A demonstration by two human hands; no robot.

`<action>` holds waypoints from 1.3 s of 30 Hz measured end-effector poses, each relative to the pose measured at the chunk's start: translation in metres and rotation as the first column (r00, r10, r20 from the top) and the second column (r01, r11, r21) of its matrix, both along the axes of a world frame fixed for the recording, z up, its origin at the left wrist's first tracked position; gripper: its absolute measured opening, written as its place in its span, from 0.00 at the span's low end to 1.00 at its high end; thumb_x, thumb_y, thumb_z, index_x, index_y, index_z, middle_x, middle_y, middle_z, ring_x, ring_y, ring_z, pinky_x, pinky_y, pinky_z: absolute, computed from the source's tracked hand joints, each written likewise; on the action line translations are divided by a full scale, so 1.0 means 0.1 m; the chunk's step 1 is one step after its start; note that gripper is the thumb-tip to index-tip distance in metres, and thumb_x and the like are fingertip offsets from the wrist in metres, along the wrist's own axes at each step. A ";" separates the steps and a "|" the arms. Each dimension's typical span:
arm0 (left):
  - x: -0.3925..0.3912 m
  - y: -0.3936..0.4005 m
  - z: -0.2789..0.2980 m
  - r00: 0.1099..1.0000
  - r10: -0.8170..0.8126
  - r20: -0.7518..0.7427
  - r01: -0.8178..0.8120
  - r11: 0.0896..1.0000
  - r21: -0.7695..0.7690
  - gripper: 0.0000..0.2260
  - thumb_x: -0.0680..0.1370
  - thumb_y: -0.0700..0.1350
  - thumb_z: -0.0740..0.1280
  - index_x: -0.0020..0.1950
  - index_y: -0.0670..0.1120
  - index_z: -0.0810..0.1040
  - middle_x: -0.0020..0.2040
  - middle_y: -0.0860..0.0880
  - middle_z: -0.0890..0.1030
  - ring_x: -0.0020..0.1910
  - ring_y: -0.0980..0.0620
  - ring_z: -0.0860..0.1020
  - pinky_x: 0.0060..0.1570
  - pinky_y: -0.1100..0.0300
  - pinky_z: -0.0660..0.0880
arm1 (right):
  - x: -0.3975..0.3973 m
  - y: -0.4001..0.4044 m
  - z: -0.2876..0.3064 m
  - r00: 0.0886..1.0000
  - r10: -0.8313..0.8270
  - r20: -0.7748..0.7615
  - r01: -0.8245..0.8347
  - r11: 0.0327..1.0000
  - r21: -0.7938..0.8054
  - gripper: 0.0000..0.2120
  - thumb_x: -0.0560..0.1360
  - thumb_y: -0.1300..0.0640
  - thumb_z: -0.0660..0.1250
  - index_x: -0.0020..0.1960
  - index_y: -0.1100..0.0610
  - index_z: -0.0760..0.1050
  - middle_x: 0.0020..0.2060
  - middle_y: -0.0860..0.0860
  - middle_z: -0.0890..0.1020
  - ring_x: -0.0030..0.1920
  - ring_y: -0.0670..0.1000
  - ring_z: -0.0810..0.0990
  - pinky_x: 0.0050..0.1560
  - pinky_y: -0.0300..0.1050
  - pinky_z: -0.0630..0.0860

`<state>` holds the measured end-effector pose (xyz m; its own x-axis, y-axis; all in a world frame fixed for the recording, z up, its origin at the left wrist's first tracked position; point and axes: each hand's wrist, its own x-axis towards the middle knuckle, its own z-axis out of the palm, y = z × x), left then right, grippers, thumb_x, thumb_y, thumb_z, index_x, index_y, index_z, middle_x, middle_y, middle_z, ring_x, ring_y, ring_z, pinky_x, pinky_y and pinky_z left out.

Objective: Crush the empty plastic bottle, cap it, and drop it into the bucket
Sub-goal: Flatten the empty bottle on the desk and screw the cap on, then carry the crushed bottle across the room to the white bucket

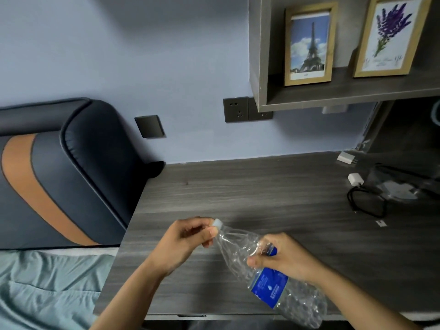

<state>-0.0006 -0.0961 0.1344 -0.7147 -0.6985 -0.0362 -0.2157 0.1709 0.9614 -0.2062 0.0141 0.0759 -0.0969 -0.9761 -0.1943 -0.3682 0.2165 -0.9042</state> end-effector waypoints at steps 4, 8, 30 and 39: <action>-0.04 0.01 -0.04 0.998 0.062 -0.022 -0.061 0.997 0.036 0.12 0.72 0.46 0.66 0.48 0.40 0.82 0.34 0.48 0.79 0.36 0.53 0.75 0.39 0.68 0.75 | -0.03 0.04 -0.01 0.996 0.058 0.072 -0.060 0.998 0.015 0.22 0.55 0.32 0.72 0.42 0.44 0.78 0.41 0.42 0.84 0.41 0.40 0.81 0.45 0.40 0.77; -0.06 0.01 -0.11 0.991 0.120 -0.060 -0.112 0.985 0.128 0.10 0.72 0.44 0.67 0.48 0.41 0.83 0.34 0.50 0.81 0.36 0.55 0.76 0.38 0.69 0.76 | -0.11 0.10 -0.05 0.991 0.063 0.116 -0.074 0.993 0.093 0.24 0.59 0.39 0.75 0.52 0.44 0.76 0.51 0.45 0.82 0.49 0.42 0.81 0.48 0.39 0.78; 0.26 0.25 -1.10 0.982 0.172 0.072 -0.186 0.929 0.321 0.07 0.77 0.39 0.63 0.44 0.39 0.80 0.38 0.45 0.81 0.34 0.50 0.77 0.34 0.66 0.78 | 0.31 0.74 -0.25 0.969 -0.212 -0.126 0.235 0.951 0.202 0.14 0.70 0.52 0.72 0.44 0.60 0.72 0.39 0.55 0.83 0.40 0.55 0.81 0.43 0.51 0.76; 0.84 0.42 -1.65 0.880 -0.183 0.439 0.179 0.983 0.051 0.09 0.78 0.41 0.62 0.40 0.43 0.80 0.41 0.40 0.83 0.42 0.47 0.80 0.51 0.48 0.76 | 1.10 1.34 -0.58 0.846 -0.435 -0.309 0.516 0.816 0.262 0.12 0.70 0.57 0.72 0.46 0.64 0.74 0.41 0.59 0.83 0.43 0.57 0.82 0.44 0.49 0.76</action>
<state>0.0838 -0.0543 -0.0310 -0.7379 -0.5565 -0.3818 -0.5826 0.2398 0.7765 -0.0963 0.1479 0.0183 -0.6121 -0.6803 -0.4032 -0.3247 0.6811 -0.6562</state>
